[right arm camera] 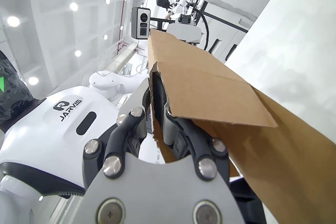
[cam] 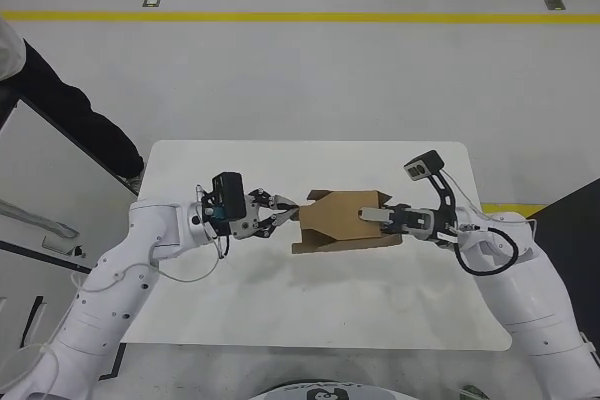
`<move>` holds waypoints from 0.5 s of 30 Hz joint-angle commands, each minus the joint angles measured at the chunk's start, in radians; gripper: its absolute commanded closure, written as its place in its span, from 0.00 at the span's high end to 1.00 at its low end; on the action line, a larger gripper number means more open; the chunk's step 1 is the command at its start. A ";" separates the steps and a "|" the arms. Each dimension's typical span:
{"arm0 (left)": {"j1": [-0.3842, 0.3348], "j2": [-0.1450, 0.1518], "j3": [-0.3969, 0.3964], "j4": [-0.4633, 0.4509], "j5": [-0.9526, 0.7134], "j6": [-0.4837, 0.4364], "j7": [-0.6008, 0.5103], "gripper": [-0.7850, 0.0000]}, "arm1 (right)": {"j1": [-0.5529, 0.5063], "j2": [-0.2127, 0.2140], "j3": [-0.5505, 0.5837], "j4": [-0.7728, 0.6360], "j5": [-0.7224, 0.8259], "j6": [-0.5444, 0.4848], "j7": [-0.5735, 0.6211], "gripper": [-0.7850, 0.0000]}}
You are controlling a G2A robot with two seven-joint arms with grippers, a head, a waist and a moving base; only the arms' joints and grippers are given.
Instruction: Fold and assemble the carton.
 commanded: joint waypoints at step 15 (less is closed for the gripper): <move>0.002 -0.001 0.018 -0.045 -0.019 -0.027 -0.006 0.00 | 0.014 0.002 -0.026 0.000 -0.099 0.071 -0.029 0.00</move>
